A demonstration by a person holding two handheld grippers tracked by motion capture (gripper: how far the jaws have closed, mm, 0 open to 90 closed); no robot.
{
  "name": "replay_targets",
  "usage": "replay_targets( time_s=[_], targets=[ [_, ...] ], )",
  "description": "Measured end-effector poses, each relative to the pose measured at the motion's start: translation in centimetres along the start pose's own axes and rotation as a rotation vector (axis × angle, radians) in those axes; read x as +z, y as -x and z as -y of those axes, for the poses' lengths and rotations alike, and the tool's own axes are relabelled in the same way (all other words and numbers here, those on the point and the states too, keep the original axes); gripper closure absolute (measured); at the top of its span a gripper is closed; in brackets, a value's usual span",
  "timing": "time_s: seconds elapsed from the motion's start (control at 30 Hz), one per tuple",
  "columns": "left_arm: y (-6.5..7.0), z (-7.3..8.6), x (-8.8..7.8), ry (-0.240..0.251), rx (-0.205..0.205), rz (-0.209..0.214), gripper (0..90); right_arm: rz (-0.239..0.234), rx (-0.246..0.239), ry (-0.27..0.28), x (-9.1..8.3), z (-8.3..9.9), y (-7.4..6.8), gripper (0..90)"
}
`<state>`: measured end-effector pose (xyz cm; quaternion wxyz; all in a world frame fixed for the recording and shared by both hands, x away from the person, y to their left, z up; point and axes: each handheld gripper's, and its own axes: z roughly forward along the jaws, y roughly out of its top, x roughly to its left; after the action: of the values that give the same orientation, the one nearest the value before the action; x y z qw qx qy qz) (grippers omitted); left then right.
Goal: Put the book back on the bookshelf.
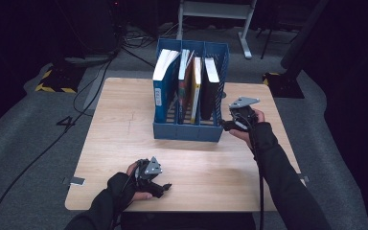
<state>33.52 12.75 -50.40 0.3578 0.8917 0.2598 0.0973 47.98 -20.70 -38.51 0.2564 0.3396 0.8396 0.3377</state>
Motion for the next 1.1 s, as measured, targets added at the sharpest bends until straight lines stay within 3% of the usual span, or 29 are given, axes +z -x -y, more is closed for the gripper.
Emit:
replay_targets(
  time_s=[0.17, 0.73, 1.1],
  targets=[
    [0.0, 0.0, 0.0, 0.000, 0.000, 0.000, 15.8, -0.007, 0.005, 0.009, -0.8, 0.8, 0.3, 34.8],
    [0.0, 0.0, 0.0, 0.000, 0.000, 0.000, 15.7, 0.008, -0.045, -0.011, -3.8, 4.3, 0.6, 33.7],
    [0.0, 0.0, 0.0, 0.000, 0.000, 0.000, 15.7, -0.014, -0.086, -0.055, -5.1, 7.5, 0.1, 32.4]
  ],
)
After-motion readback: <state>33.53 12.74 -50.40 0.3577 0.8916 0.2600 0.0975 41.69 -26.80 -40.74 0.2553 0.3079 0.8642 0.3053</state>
